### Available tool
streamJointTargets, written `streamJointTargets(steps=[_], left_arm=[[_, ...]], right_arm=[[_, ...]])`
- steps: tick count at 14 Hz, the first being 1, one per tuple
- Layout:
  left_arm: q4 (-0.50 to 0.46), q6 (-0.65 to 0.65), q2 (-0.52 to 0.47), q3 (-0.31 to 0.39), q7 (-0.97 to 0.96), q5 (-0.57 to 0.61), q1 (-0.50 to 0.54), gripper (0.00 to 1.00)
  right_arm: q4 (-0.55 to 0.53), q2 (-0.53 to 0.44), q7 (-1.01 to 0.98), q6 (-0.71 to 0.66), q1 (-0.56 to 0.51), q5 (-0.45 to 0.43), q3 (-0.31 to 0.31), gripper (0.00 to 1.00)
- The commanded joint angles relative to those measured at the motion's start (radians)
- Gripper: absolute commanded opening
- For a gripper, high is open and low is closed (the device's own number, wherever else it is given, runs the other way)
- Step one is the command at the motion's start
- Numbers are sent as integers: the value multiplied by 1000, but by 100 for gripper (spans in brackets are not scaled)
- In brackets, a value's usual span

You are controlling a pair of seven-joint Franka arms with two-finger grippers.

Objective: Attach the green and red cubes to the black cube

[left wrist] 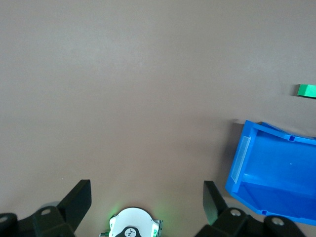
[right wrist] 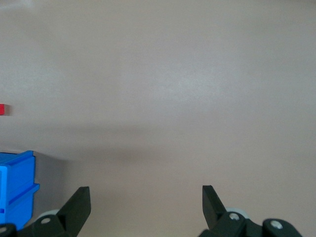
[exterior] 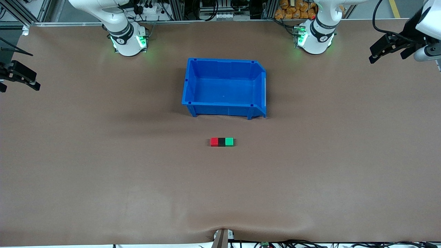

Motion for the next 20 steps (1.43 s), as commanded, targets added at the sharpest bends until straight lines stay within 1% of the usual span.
streamJointTargets(steps=[1, 4, 6, 20], left_arm=[[26, -25, 8, -9, 19, 19, 13, 100], [38, -25, 18, -9, 22, 25, 13, 100], [38, -25, 18, -9, 63, 25, 13, 100], [38, -25, 18, -4, 67, 25, 38, 100]], right_arm=[[3, -7, 6, 0, 6, -9, 0, 100], [3, -7, 6, 0, 6, -9, 0, 100], [3, -7, 6, 0, 4, -9, -1, 100], [3, -7, 6, -2, 4, -9, -1, 100]])
